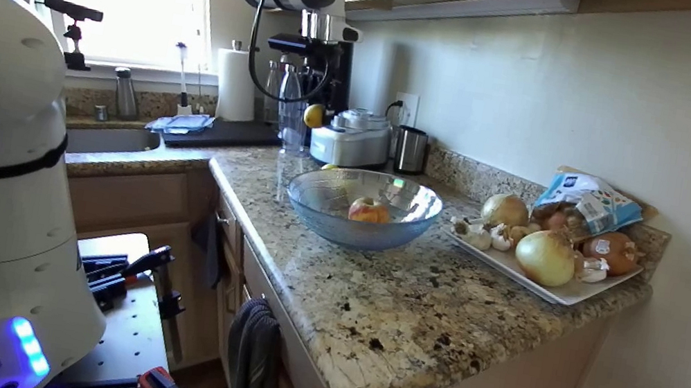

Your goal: Put the apple and lemons inside the glass bowl

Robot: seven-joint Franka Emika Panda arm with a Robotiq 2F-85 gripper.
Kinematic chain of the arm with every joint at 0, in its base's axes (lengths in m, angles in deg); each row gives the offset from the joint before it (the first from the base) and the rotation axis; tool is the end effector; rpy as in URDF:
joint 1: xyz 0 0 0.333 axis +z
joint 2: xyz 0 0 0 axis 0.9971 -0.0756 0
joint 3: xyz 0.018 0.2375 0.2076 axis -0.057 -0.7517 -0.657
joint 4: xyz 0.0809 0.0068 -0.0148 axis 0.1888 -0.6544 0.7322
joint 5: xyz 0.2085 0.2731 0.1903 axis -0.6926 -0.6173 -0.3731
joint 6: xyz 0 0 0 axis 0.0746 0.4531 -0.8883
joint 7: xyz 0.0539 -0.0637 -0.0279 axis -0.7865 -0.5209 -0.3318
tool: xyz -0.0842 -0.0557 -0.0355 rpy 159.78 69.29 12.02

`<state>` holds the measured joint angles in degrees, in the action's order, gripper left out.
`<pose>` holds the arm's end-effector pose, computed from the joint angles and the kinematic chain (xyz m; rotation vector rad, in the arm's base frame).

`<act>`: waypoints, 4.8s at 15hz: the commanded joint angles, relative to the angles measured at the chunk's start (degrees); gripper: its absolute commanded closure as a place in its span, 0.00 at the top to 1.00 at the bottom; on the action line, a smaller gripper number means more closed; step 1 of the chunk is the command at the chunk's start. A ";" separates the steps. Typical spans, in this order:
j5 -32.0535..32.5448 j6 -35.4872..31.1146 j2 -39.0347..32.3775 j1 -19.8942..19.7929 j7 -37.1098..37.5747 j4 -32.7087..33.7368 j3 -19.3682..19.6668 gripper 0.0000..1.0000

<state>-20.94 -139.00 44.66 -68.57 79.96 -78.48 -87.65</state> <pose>0.5009 0.2705 0.3986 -3.0650 -0.3073 -0.1599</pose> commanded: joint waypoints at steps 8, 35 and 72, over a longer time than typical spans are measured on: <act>1.24 -0.25 2.09 -4.45 1.32 -2.24 2.52 0.28; 12.49 -9.15 -4.66 -6.83 19.28 -8.32 10.09 1.00; 5.57 1.23 -16.91 3.48 31.46 5.78 3.46 1.00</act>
<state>-17.05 -137.69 28.42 -66.63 107.80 -72.83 -85.86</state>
